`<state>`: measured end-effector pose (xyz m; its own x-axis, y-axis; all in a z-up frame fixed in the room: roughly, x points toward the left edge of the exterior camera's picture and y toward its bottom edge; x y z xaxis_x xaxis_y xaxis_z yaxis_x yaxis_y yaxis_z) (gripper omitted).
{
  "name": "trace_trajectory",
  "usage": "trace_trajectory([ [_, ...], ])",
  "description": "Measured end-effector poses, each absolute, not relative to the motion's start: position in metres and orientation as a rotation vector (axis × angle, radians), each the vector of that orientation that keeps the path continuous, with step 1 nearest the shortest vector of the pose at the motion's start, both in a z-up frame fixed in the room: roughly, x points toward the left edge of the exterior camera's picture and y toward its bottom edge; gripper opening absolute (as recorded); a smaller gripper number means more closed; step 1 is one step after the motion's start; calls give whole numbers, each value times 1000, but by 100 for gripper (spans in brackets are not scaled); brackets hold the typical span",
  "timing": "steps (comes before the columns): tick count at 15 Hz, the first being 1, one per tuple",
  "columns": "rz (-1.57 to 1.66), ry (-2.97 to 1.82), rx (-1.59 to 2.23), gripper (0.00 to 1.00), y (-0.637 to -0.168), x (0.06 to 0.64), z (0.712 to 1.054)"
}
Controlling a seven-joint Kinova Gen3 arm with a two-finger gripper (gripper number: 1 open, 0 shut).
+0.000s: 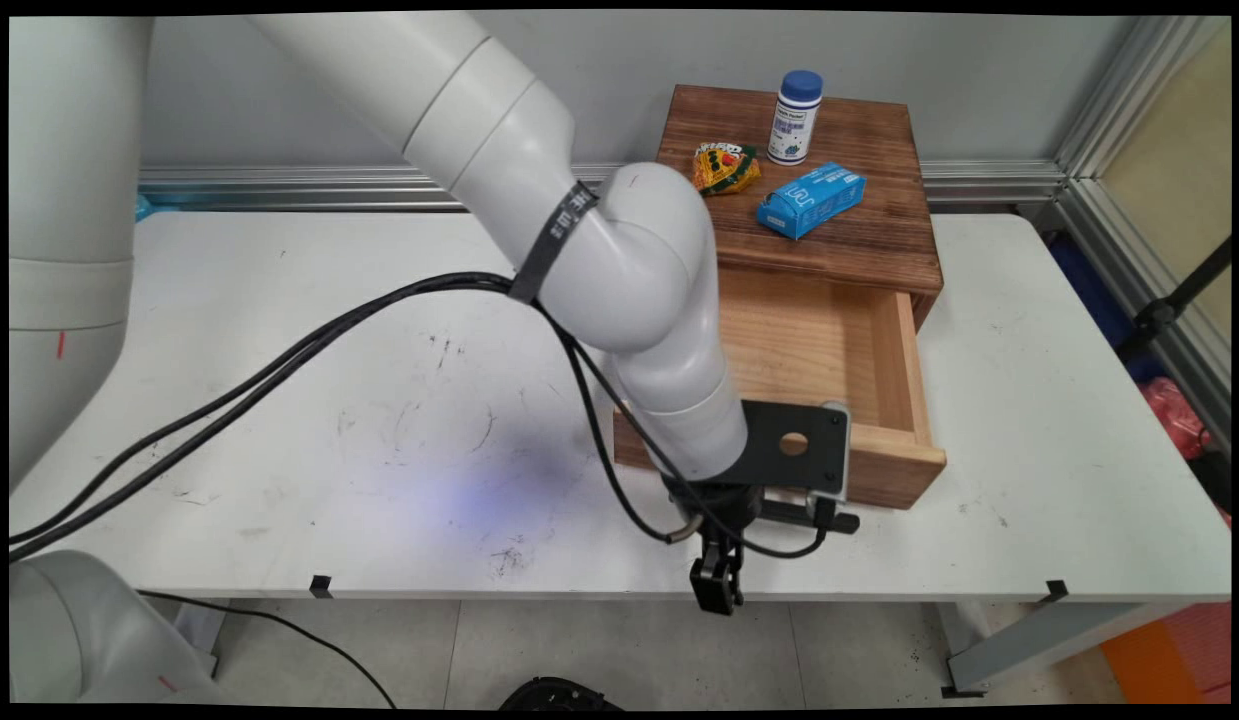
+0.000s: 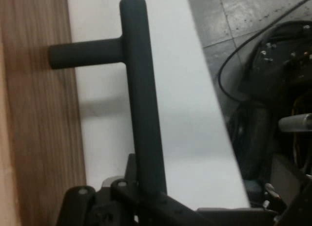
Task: Open the drawer
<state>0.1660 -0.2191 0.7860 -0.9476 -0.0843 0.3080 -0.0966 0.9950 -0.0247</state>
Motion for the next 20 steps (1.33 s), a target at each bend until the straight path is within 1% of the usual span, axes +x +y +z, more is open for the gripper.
trace_trajectory([
  [13,-11,-2818,86,100,-170,168,797],
  [20,-18,-2801,58,100,-154,168,805],
])
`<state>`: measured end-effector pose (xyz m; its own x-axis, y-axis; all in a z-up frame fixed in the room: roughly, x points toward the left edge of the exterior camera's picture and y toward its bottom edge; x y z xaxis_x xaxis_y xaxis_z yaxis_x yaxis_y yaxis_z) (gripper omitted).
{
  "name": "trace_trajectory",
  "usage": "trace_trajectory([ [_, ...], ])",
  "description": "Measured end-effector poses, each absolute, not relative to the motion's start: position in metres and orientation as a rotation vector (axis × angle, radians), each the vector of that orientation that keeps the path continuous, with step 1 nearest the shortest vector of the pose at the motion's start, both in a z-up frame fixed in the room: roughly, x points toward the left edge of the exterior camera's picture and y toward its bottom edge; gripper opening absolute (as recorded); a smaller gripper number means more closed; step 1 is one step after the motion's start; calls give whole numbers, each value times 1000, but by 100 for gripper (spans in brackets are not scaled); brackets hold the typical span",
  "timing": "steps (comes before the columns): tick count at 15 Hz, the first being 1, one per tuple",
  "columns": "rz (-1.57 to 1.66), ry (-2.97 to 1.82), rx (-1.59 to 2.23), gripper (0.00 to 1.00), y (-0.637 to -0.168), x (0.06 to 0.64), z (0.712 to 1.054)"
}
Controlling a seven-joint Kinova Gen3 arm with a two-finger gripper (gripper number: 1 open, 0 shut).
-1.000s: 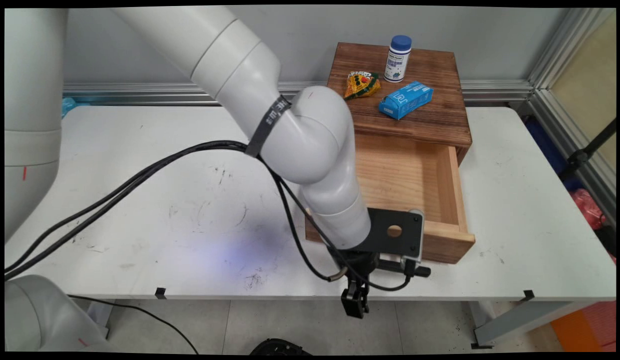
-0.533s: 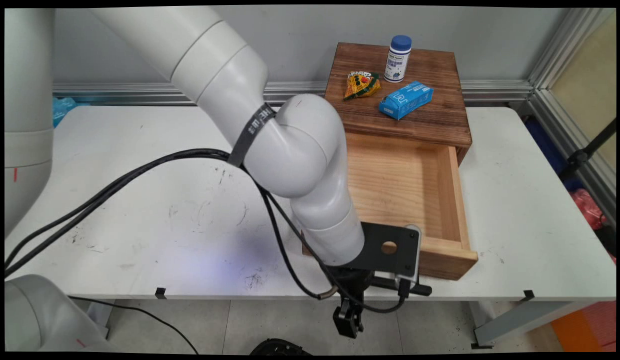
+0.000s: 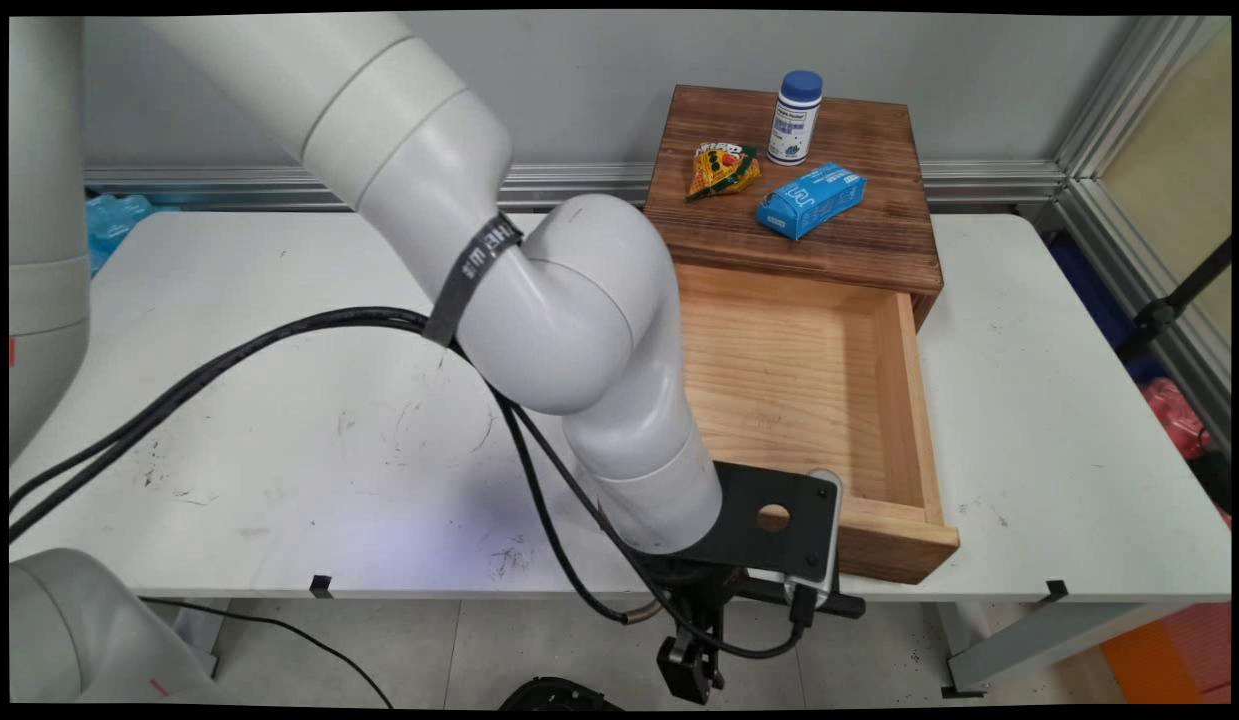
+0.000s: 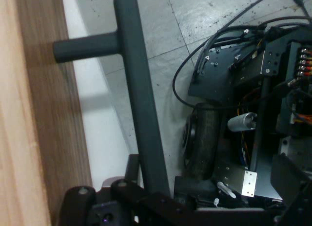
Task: Open the drawer
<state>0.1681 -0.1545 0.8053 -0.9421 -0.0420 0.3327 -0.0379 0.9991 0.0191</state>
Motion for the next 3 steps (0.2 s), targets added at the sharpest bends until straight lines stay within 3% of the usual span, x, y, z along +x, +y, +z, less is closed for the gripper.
trace_trajectory([
  [3,-13,-2786,43,100,-150,168,815],
])
